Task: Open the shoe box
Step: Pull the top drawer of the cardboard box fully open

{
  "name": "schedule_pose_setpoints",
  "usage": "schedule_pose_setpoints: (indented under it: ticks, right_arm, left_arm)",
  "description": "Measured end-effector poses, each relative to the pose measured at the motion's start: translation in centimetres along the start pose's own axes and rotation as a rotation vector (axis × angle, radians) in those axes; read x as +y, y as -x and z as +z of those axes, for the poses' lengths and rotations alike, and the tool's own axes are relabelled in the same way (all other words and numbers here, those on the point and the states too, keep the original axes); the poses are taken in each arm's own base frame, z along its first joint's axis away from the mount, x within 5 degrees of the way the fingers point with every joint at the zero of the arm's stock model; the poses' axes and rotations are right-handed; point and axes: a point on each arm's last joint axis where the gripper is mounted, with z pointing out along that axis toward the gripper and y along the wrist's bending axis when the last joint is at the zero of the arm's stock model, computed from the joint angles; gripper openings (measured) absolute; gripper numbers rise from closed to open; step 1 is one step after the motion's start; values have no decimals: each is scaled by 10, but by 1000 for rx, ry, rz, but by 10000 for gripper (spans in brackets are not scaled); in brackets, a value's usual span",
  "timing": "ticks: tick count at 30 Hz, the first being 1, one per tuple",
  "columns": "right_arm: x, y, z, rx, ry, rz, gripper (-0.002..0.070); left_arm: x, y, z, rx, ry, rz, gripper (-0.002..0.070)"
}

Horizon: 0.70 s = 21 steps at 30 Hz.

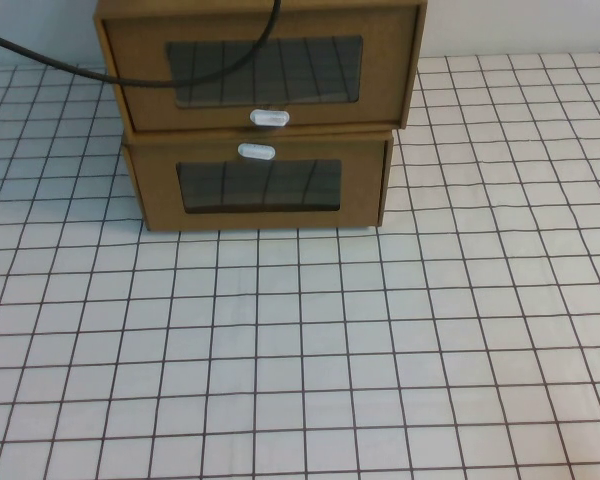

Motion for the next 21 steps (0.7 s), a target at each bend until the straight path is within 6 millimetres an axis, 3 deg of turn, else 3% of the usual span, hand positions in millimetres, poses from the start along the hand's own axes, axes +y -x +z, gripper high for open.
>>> schedule_pose_setpoints:
  ticks: [7,15,21]
  right_arm:
    - [0,4,0,-49,-1,38,-13]
    - [-2,24,-3,-270,54,536,-13]
    - [-7,30,-5,-348,40,710,-13]
  left_arm:
    - [4,-9,11,41,-10,-8,-2]
    - [6,-13,16,73,-22,-17,-2]
    - [6,-14,17,75,-23,-22,-2]
